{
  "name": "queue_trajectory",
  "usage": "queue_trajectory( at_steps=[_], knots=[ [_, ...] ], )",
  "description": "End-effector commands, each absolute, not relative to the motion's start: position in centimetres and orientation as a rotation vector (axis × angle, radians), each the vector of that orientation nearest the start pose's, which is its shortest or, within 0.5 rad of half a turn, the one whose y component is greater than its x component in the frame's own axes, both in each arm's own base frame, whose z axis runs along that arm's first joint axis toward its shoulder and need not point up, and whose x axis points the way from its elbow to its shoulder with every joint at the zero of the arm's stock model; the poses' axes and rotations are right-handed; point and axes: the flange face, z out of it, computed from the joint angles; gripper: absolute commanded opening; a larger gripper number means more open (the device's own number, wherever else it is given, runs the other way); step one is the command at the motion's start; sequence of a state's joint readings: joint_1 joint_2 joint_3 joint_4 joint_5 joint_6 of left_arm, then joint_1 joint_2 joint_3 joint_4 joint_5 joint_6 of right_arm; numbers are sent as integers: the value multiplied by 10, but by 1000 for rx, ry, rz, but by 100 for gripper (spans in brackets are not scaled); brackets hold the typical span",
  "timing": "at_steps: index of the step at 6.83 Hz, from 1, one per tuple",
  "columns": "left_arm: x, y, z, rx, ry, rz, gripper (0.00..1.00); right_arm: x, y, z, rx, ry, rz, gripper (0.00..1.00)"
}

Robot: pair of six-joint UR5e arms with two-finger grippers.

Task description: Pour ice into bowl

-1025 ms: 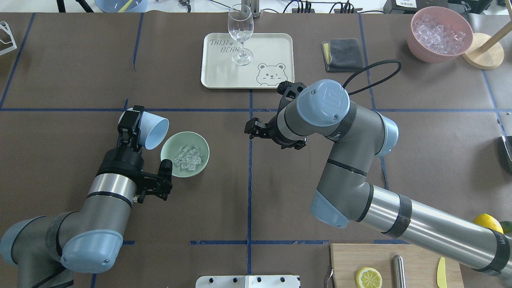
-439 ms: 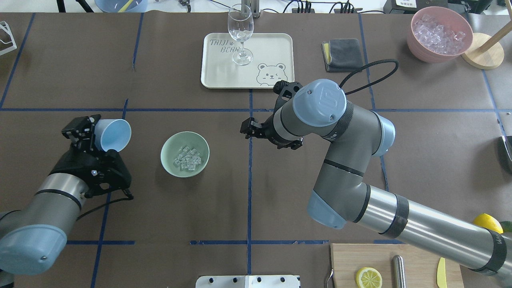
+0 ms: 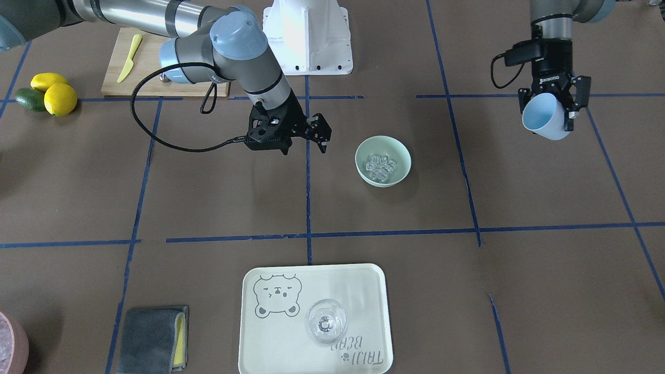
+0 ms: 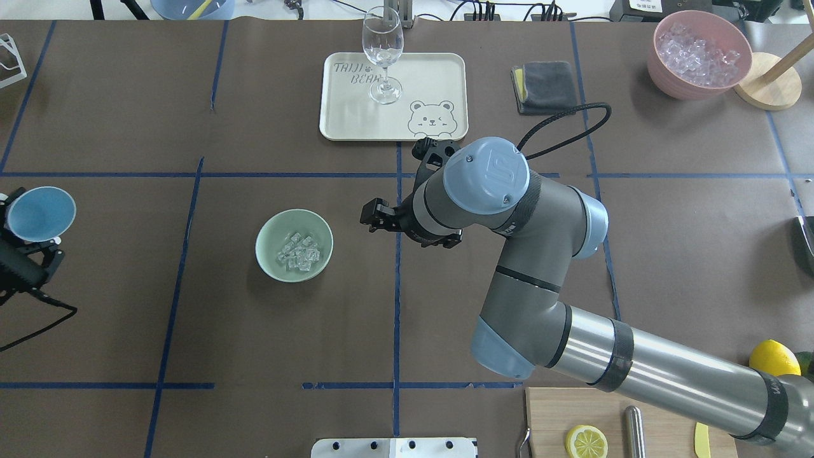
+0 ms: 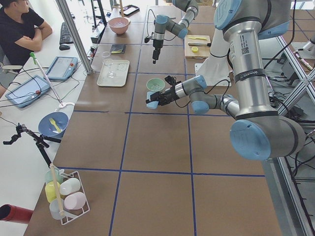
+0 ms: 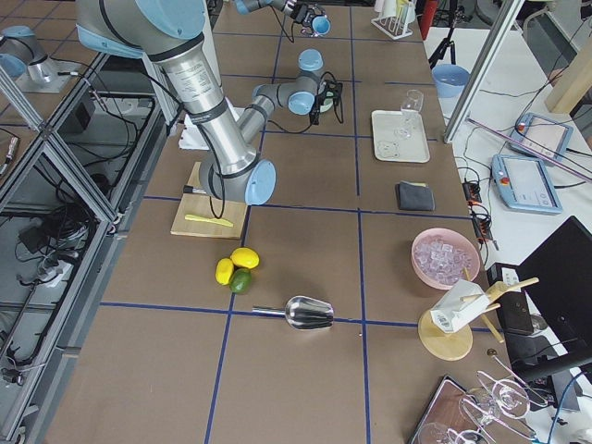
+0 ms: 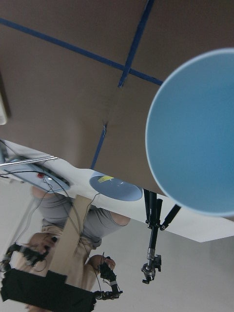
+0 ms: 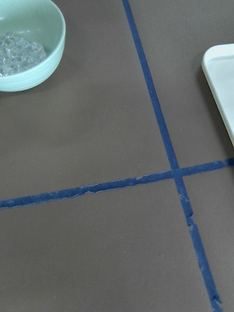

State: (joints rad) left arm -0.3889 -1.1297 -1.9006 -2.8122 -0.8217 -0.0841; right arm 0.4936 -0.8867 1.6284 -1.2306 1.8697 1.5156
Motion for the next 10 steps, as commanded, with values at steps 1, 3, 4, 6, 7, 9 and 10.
queue_trajectory(
  at_steps=[1,3,4,6,7,9,10],
  knots=[
    [170,-305,586,1287,266,432,0,-566,-410,176,37,-1113,233,100],
    [173,-301,581,1235,514,220,0,-567,-409,176,36,-1113,232,100],
    [174,-302,586,1169,627,36,0,-567,-409,176,36,-1113,232,100],
    [181,-314,594,1202,596,-91,0,-572,-403,166,37,-1124,238,100],
    [183,-315,592,1179,647,-177,0,-576,-399,160,23,-1132,251,100],
    [187,-320,589,1165,707,-312,0,-586,-401,146,14,-1135,264,100],
    [188,-321,588,1167,706,-315,0,-617,-411,125,11,-1119,261,100]
  ],
)
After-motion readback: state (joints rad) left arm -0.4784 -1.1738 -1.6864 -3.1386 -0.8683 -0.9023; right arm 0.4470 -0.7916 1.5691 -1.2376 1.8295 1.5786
